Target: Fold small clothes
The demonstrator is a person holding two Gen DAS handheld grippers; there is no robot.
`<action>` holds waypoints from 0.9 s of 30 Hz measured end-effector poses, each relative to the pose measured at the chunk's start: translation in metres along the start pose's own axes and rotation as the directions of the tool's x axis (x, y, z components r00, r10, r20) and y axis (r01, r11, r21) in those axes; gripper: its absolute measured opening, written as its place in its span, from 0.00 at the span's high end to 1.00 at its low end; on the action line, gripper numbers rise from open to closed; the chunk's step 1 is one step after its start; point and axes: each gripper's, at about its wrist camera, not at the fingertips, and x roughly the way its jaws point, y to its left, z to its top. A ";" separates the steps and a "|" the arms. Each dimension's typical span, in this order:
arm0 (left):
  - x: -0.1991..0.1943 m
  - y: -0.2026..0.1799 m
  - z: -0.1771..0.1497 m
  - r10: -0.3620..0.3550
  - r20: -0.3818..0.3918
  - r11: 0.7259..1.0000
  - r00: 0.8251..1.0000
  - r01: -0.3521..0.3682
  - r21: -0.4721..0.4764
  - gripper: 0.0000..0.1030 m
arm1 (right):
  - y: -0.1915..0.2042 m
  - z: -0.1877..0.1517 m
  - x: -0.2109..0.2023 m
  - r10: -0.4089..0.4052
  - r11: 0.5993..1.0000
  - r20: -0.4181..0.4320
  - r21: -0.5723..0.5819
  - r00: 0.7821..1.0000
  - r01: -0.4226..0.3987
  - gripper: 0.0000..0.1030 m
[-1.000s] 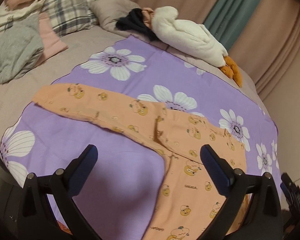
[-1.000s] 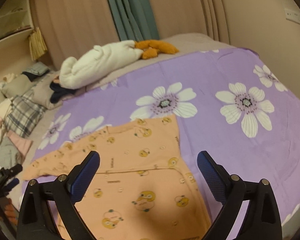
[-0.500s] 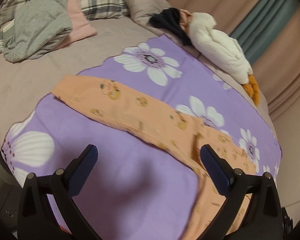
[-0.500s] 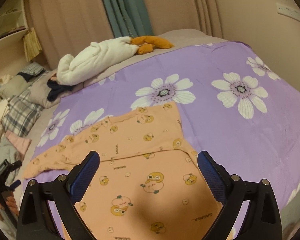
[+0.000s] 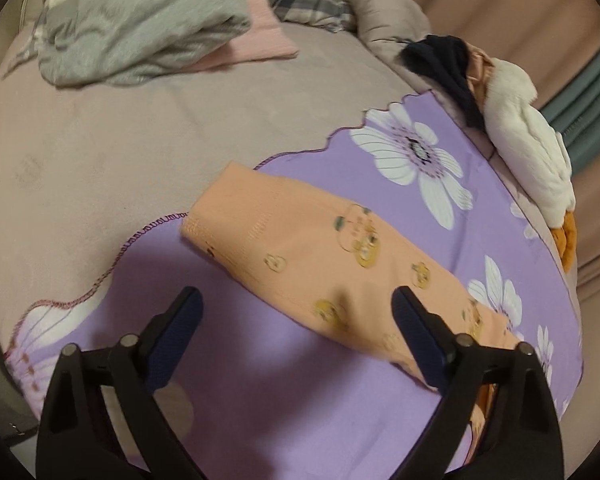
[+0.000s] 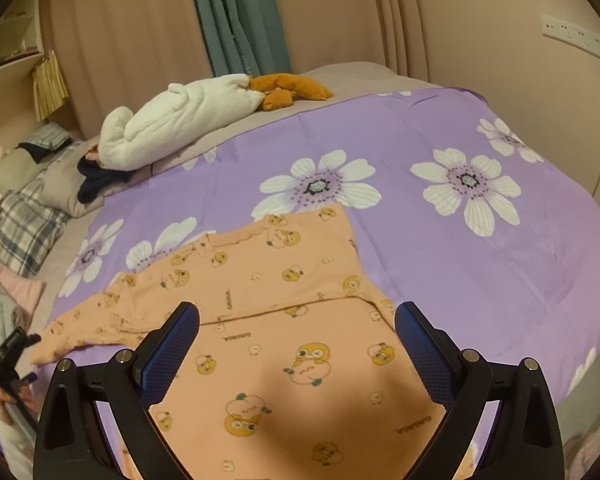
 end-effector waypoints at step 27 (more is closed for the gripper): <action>-0.068 -0.106 -0.010 -0.294 0.163 0.951 0.942 0.273 0.144 0.95 | -0.008 0.012 0.009 0.029 1.000 -0.001 -0.005 1.000 -0.029 0.05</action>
